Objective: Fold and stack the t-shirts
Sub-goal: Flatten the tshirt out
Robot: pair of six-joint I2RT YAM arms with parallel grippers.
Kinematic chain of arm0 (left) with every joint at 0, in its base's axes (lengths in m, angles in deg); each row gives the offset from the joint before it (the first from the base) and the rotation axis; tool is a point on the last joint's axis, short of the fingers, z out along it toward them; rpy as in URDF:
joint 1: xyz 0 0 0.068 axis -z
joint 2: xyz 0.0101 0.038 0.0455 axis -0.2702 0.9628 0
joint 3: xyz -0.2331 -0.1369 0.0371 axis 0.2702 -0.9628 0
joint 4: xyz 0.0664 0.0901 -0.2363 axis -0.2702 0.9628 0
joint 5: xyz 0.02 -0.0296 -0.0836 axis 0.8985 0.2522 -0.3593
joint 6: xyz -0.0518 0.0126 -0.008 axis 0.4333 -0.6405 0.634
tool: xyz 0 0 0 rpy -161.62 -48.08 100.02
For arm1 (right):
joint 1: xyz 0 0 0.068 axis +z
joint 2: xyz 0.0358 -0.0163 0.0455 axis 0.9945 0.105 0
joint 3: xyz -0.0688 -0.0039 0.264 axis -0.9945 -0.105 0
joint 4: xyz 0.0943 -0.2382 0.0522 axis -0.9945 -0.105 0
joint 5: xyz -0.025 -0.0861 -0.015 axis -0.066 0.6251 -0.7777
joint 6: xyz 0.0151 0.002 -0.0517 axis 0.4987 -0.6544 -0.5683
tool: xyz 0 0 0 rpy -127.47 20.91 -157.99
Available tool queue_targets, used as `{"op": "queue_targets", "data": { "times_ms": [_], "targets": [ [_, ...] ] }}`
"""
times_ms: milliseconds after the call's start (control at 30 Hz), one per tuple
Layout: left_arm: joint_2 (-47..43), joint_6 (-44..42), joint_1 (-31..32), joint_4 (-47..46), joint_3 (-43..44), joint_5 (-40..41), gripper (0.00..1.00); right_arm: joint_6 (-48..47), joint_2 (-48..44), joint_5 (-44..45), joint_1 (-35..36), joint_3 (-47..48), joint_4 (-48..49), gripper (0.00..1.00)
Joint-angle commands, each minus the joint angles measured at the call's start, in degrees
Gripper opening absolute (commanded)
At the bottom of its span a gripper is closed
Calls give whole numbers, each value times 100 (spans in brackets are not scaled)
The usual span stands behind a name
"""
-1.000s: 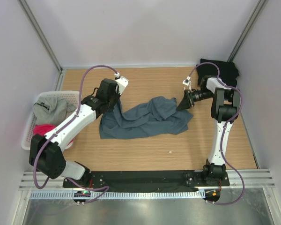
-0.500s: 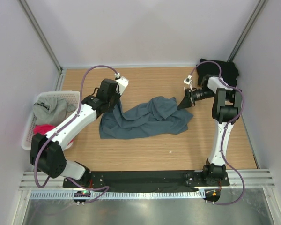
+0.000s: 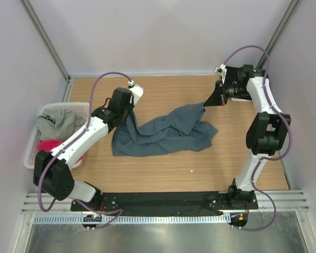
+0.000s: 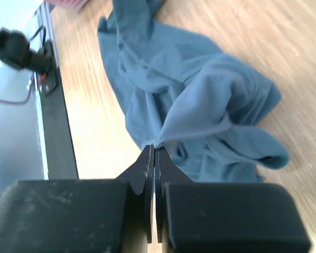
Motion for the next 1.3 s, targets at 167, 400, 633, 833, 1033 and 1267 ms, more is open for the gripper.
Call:
{"op": "queue_targets", "data": {
  "times_ms": [167, 400, 633, 833, 1033, 1267],
  "targets": [
    [-443, -920, -39, -809, 743, 756, 0, 4166, -1690, 475, -142, -209, 4157, 1],
    [-522, -991, -12, -809, 1728, 730, 0, 6445, -2975, 1600, -151, -957, 6618, 1],
    [-645, -1298, -4, -984, 2404, 861, 0, 6394, -3301, 2329, -178, 15, 6259, 1],
    [-707, -1518, -12, -1125, 2994, 1169, 0, 6042, -3389, 4076, -186, 800, 5408, 1],
    [-997, -1185, -4, -933, 3144, 1091, 0, 5454, -3880, 5273, -186, 792, 5160, 1],
    [-1646, -860, -3, -151, 3153, 555, 0, 5391, -4539, 5783, -186, 757, 4984, 1]
  ]
}}
